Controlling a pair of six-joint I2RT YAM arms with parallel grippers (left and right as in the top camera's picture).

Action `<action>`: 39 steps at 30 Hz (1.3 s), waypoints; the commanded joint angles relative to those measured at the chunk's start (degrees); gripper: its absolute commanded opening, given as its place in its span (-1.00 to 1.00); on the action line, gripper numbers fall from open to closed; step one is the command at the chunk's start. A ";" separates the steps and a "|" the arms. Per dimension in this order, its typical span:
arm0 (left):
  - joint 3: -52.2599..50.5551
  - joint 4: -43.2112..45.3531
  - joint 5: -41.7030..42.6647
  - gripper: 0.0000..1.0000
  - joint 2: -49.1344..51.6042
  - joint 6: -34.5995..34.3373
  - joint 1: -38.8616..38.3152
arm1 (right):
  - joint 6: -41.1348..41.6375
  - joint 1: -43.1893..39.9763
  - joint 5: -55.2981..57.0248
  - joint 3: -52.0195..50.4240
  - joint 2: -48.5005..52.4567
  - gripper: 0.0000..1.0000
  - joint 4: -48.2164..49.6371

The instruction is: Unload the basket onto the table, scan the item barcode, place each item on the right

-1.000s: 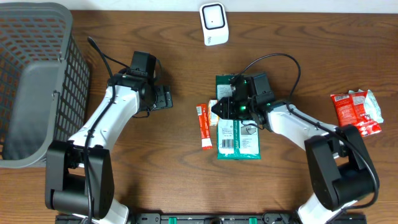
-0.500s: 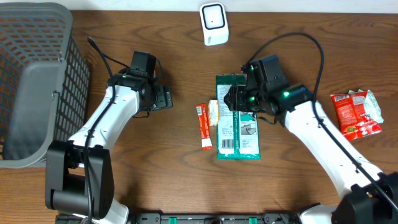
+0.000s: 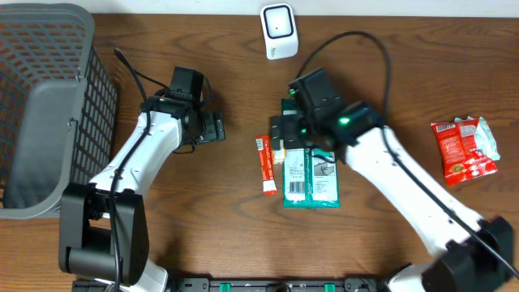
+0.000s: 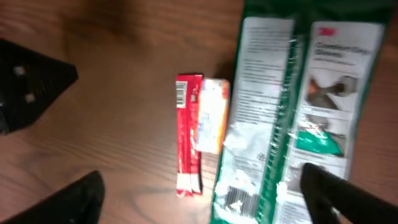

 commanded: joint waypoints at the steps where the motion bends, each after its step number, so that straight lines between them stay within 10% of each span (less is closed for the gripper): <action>1: 0.57 -0.20 -1.14 0.74 -0.92 -0.13 0.17 | 0.24 1.79 1.18 0.74 4.22 0.98 1.77; 23: 0.57 -0.20 -1.14 0.74 -0.92 -0.13 0.17 | 0.24 2.95 3.65 0.68 20.68 0.50 6.62; 39: 0.57 -0.20 -1.11 0.75 -0.92 -0.15 0.13 | -0.04 2.91 5.25 0.70 21.29 -0.22 7.78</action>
